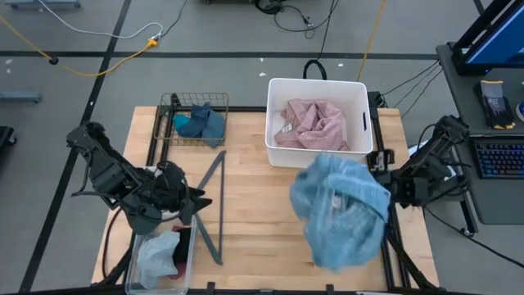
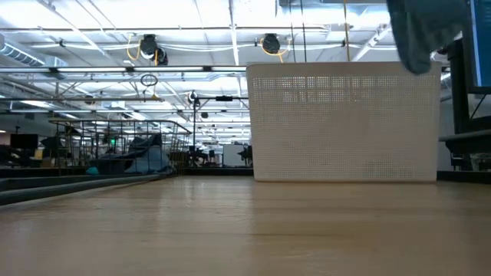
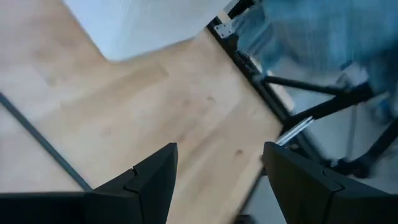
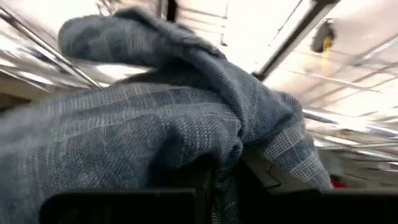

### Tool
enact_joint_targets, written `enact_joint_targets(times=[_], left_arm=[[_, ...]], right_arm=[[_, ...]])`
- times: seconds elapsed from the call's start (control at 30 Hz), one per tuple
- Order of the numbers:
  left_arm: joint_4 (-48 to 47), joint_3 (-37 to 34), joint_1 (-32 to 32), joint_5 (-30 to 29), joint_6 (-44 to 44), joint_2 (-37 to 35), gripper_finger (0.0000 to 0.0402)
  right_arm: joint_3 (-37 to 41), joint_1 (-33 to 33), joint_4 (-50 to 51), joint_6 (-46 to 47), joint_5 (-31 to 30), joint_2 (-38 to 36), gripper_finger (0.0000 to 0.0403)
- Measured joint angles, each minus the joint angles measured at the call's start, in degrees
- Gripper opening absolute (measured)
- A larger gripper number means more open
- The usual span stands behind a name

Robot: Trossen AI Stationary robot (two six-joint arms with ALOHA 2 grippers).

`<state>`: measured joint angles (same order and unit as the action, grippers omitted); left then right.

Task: Pick & Place Cloths
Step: Put the blue long sleeve in the white bin

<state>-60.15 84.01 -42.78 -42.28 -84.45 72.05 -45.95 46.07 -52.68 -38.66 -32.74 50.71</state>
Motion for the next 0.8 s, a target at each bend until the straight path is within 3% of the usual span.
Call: enact_joint_targets(times=[0.27, 0.47, 0.7, 0.8], left_arm=[[0.0, 0.0, 2.1, -6.4, 18.3, 1.5, 0.0244], [0.2, 0.0, 3.7, -10.7, 25.5, 2.7, 0.0244], [0.2, 0.0, 3.8, -11.9, 27.3, 1.6, 0.0244], [0.2, 0.0, 3.8, -11.8, 27.8, 1.7, 0.0244]], right_arm=[[-14.0, 0.0, 13.4, -12.0, -11.7, 2.2, 0.0029], [-21.6, -0.1, 16.1, -24.0, -20.1, 3.5, 0.0029], [-27.0, -5.1, 16.1, -32.7, -19.5, 3.5, 0.0029], [-28.2, -9.0, 16.0, -33.5, -16.3, 3.5, 0.0029]])
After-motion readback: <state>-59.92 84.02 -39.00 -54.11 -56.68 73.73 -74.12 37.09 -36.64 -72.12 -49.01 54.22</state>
